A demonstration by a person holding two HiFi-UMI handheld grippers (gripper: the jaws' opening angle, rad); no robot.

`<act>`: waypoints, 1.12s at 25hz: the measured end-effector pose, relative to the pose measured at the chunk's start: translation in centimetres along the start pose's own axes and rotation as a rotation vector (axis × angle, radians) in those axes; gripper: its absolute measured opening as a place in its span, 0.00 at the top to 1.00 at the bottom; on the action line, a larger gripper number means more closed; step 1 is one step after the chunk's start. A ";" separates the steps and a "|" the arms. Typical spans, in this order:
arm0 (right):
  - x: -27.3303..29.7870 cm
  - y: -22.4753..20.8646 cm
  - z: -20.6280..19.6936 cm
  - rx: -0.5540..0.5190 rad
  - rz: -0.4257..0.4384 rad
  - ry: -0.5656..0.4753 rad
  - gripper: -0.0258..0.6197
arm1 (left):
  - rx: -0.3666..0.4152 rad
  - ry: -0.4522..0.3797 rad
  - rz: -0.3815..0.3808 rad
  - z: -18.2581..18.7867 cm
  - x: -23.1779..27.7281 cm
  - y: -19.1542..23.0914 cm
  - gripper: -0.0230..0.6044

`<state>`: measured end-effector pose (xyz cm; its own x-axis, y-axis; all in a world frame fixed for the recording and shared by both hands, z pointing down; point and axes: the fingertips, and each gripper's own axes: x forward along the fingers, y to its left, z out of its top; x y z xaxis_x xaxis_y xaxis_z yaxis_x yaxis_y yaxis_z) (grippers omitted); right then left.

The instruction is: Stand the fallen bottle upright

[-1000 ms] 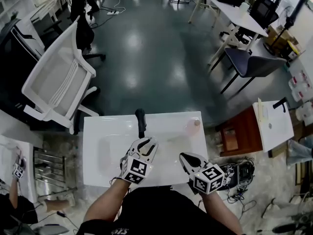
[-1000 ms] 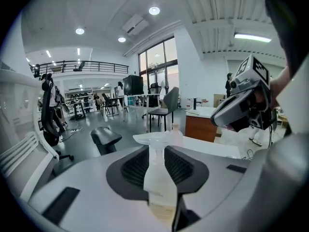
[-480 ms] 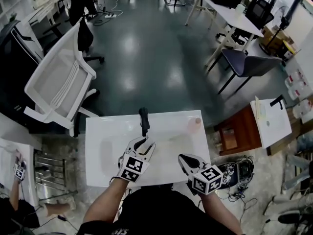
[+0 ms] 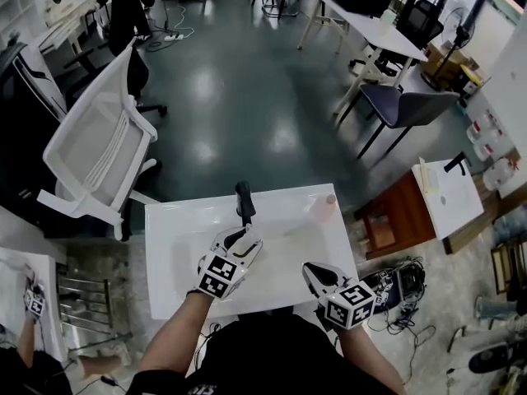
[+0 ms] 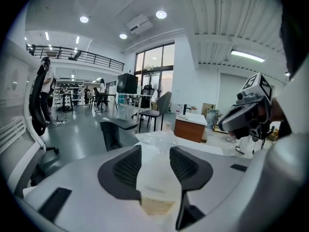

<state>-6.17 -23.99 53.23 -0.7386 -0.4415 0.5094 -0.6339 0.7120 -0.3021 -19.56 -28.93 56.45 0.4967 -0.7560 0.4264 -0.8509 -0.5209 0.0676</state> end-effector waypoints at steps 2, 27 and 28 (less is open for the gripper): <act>-0.2 0.3 -0.1 0.003 -0.009 -0.002 0.94 | 0.010 -0.004 -0.015 0.1 0.0 0.0 0.66; -5.6 -5.1 -1.1 0.011 0.012 0.003 0.94 | -0.072 0.002 0.149 1.8 1.8 -2.5 0.78; -5.9 -5.4 -1.3 0.015 0.011 0.003 0.94 | -0.087 -0.012 0.154 2.3 1.9 -2.6 0.78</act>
<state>1.90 -24.52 52.91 -0.7449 -0.4323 0.5081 -0.6292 0.7085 -0.3197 -16.01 -29.91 54.96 0.3611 -0.8292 0.4267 -0.9284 -0.3627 0.0808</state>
